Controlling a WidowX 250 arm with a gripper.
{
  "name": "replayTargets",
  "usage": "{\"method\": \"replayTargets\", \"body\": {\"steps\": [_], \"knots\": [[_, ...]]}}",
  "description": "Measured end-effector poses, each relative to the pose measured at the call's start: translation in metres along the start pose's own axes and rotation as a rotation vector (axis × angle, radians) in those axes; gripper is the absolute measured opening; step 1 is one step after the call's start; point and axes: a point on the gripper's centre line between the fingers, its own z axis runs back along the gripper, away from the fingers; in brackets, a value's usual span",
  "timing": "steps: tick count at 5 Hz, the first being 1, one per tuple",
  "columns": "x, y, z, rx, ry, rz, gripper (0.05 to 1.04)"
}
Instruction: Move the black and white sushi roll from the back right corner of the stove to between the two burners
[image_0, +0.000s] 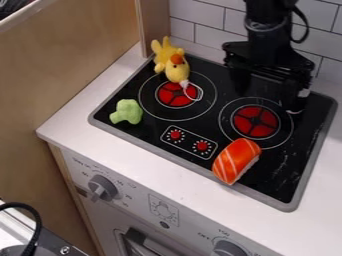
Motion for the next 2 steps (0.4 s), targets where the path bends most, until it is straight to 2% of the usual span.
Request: {"method": "replayTargets", "body": {"steps": [1,2], "knots": [[0.002,-0.007,-0.008,-0.004,-0.012,-0.008,0.999],[0.015,-0.016,-0.011,0.0,-0.015,-0.019,0.999]]}}
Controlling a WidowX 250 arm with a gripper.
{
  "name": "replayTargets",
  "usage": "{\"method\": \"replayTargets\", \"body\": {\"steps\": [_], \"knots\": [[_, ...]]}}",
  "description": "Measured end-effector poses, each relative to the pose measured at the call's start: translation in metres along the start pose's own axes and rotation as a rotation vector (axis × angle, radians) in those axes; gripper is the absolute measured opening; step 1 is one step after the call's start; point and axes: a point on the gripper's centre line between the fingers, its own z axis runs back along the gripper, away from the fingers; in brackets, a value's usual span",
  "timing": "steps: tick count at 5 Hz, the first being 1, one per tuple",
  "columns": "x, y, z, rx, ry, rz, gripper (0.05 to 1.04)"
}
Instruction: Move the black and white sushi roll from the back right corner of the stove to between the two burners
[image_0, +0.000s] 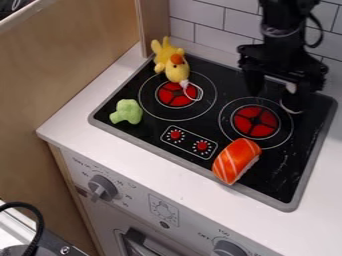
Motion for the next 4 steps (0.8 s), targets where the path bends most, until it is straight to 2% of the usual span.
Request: {"method": "replayTargets", "body": {"steps": [2,3,4], "knots": [[0.009,-0.003,-0.014,0.018,-0.009,0.001,0.999],[0.01,-0.004,-0.018,0.013,-0.019,-0.007,0.946],[0.003,-0.002,-0.03,-0.015,-0.02,0.001,0.67]]}}
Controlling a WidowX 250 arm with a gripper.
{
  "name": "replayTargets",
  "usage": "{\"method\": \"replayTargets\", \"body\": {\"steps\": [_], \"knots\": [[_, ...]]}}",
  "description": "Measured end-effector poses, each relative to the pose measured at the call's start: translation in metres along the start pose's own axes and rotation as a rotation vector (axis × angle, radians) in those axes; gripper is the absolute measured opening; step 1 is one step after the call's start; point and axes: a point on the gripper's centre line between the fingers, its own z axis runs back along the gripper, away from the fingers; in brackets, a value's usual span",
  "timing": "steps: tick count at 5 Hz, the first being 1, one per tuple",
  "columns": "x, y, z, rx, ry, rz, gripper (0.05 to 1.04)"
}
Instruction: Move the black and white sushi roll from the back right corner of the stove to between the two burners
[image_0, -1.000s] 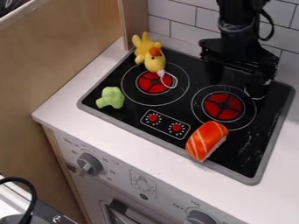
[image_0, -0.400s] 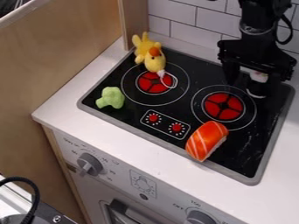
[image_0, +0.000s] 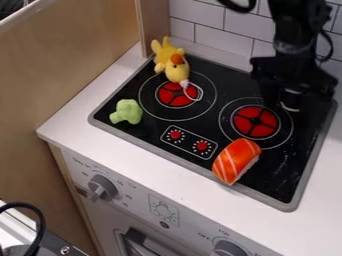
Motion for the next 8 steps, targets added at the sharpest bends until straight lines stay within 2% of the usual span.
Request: {"method": "replayTargets", "body": {"steps": [1,2,3,4,5,6,7,8], "knots": [[-0.015,0.01,0.002,-0.029,-0.037,0.007,0.464],[-0.021,0.011,0.003,-0.054,-0.032,-0.009,0.402],[-0.027,0.013,0.006,-0.057,-0.025,-0.023,0.397],[-0.031,0.014,0.011,-0.029,0.035,0.002,0.397],[-0.034,0.016,0.021,0.048,0.12,0.079,0.397],[-0.024,0.017,0.046,0.071,0.153,0.131,0.397],[-0.017,0.024,0.075,0.056,0.176,0.165,0.397],[-0.013,0.038,0.092,0.053,0.211,0.16,0.397]]}}
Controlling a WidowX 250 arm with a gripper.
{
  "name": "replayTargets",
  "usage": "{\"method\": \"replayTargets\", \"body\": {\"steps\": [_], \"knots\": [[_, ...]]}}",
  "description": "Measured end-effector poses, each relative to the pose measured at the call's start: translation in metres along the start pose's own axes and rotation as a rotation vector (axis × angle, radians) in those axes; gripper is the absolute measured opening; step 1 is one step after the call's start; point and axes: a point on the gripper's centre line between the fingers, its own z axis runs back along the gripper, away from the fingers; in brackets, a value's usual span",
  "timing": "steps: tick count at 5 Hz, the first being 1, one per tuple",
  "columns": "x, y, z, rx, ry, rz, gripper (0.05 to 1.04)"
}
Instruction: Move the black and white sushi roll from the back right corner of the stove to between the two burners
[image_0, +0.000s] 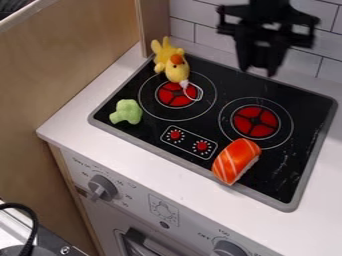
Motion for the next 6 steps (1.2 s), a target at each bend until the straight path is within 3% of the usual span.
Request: {"method": "replayTargets", "body": {"steps": [1,2,4,6], "knots": [[-0.002,0.018,0.004,0.01,0.037,-0.005,0.397],[-0.005,0.036,0.016,0.007,0.0,-0.026,0.397],[-0.017,0.053,0.003,0.021,0.024,-0.08,0.397],[-0.02,0.05,-0.017,0.034,-0.024,-0.089,0.396]]}}
